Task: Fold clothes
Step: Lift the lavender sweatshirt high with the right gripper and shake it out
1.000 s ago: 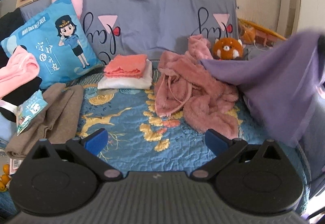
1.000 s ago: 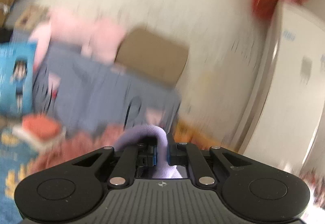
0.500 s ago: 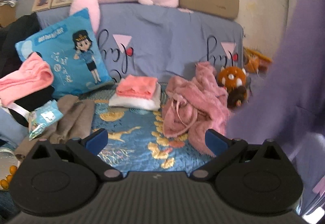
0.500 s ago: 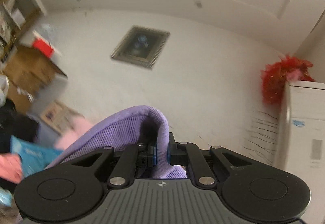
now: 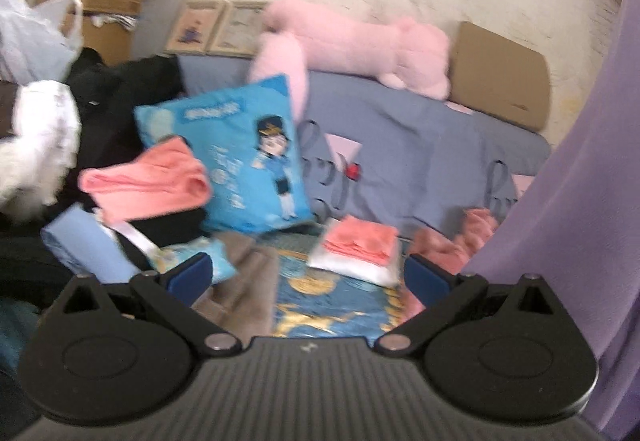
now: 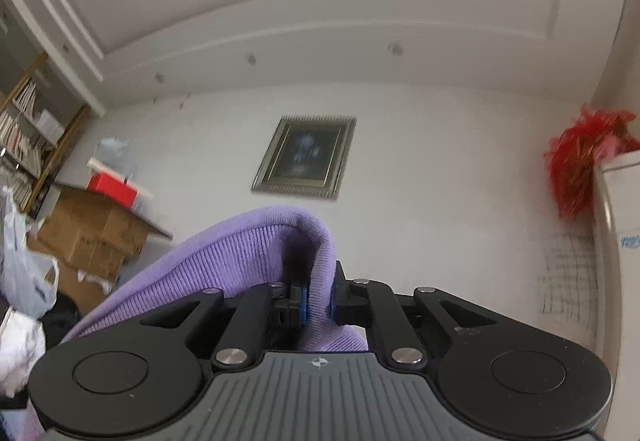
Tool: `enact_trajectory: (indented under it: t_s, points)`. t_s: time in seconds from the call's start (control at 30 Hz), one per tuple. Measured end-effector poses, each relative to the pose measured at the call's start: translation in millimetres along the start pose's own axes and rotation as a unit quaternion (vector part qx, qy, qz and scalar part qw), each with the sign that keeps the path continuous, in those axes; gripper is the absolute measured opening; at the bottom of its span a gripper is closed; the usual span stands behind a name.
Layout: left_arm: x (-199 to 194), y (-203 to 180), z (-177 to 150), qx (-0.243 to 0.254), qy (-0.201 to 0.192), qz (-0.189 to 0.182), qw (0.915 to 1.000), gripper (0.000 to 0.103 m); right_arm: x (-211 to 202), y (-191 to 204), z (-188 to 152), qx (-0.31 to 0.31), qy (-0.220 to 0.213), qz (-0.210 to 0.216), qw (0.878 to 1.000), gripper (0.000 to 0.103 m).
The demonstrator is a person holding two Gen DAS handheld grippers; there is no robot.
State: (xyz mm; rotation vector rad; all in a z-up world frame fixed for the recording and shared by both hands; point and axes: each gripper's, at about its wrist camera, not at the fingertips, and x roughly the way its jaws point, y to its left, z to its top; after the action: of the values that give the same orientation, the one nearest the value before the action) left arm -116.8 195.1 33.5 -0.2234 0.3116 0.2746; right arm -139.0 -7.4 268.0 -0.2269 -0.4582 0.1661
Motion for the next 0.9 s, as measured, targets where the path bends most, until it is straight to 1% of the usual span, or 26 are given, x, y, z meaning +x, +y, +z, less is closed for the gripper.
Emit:
enact_trajectory:
  t_s: [0.13, 0.2, 0.27, 0.43, 0.53, 0.6, 0.7, 0.77, 0.83, 0.87, 0.9]
  points:
    - [-4, 17, 3, 0.014, -0.004, 0.035, 0.9993, 0.103, 5, 10, -23, 0.004, 0.050, 0.019, 0.999, 0.010]
    - [-3, 22, 3, 0.015, -0.001, 0.044, 0.9989, 0.103, 2, 16, -30, -0.008, 0.060, 0.030, 0.998, 0.010]
    - [-1, 28, 2, 0.013, 0.003, 0.051, 0.9986, 0.103, -3, 22, -32, -0.023, 0.061, 0.035, 0.997, 0.010]
    - [6, 34, -3, 0.008, 0.012, 0.058, 0.9982, 0.103, -12, 18, -19, -0.023, 0.054, 0.044, 0.997, 0.010]
    - [9, 32, -4, 0.009, 0.012, 0.058, 0.9982, 0.103, -7, 16, -17, -0.022, 0.050, 0.035, 0.998, 0.010]
    - [9, 29, -5, 0.012, 0.010, 0.054, 0.9984, 0.103, 5, 16, -25, -0.020, 0.064, 0.032, 0.997, 0.010]
    - [12, 25, -7, 0.018, 0.015, 0.055, 0.9982, 0.103, 34, 20, -51, -0.019, 0.105, 0.034, 0.994, 0.011]
    - [16, 23, -9, 0.020, 0.022, 0.055, 0.9981, 0.103, 62, 31, -80, -0.034, 0.149, 0.039, 0.987, 0.012]
    - [19, 20, -12, 0.022, 0.029, 0.054, 0.9979, 0.103, 95, 45, -131, -0.049, 0.210, 0.033, 0.976, 0.013]
    - [21, 18, -13, 0.025, 0.031, 0.054, 0.9978, 0.103, 111, 53, -158, -0.055, 0.241, 0.028, 0.968, 0.013]
    - [22, 15, -15, 0.028, 0.033, 0.053, 0.9976, 0.103, 125, 62, -190, -0.075, 0.274, 0.018, 0.959, 0.013]
